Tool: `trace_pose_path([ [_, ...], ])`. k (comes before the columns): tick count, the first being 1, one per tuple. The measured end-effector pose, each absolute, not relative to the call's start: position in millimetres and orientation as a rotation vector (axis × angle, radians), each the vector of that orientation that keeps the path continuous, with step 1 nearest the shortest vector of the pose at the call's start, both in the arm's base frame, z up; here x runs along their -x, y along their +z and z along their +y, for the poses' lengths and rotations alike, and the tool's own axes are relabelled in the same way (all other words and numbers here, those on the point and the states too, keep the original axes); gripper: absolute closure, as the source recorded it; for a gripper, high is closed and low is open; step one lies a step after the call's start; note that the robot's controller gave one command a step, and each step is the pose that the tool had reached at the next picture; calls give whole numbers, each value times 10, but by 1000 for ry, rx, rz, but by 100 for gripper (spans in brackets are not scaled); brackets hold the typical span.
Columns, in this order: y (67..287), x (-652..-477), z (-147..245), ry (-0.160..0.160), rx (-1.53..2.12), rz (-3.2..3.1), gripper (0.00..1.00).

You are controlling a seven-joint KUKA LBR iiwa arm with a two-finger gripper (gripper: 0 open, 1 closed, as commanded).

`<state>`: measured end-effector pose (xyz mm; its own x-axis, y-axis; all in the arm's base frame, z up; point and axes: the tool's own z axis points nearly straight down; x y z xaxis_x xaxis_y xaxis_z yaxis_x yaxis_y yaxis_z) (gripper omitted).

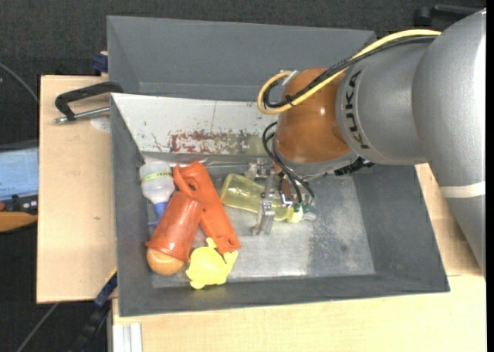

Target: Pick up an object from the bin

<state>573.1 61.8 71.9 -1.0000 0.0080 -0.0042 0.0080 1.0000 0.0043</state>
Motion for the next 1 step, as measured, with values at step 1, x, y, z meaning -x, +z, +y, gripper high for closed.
trace_pose_path([
  [1,723,-5792,627,12,-94,3128,100],
])
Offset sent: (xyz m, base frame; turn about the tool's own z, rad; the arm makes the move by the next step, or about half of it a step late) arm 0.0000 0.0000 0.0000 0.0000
